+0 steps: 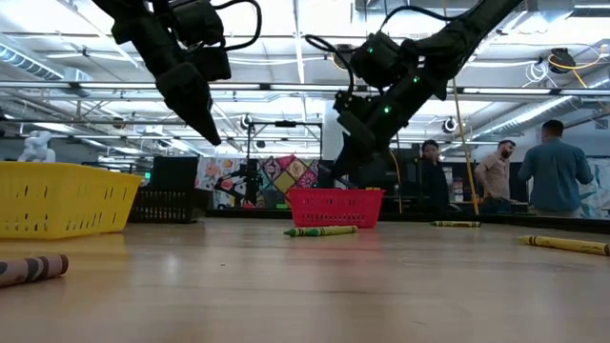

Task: Sort crayons
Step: Put the blue crayon into the red bin, then put the green crayon into the yellow bin

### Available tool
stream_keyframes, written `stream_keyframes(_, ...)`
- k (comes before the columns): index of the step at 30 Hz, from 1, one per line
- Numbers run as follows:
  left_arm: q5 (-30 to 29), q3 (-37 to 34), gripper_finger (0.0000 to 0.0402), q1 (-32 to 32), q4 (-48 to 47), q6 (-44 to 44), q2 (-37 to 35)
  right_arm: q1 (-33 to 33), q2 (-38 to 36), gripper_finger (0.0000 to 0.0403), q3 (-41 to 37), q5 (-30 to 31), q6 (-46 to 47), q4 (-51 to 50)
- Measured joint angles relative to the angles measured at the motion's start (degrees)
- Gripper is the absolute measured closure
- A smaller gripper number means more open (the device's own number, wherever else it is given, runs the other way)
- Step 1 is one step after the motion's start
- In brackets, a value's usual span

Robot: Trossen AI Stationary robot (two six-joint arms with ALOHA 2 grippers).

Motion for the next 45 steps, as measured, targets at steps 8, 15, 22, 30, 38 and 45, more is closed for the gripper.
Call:
stream_keyframes(8,1.54,0.0,0.0338,-1.58,2.63,0.04,0.0,-0.29,0.34,0.0384,0.0,-0.07,-0.87,-1.48)
stream_keyframes(15,1.56,0.0,0.0338,-3.33,7.8,0.07,0.0,-0.29,0.34,0.0352,0.0,-0.09,-0.87,-2.65)
stream_keyframes(22,1.56,0.0,0.0338,-4.36,11.62,-0.71,0.0,-0.27,0.32,0.0332,0.0,0.0,-0.9,-3.24)
stream_keyframes(30,1.75,0.0,0.0338,-6.46,11.99,-3.72,0.89,-0.27,-1.22,0.0323,1.59,0.22,-1.29,-5.34)
stream_keyframes(38,6.69,-0.01,0.0338,-11.95,14.91,-12.78,7.43,1.22,-5.67,0.0306,8.7,4.13,-0.6,-17.83)
stream_keyframes(45,4.9,-0.04,0.0338,-17.61,24.16,-22.0,13.74,2.57,-6.81,0.0291,13.23,12.3,2.09,-28.03)
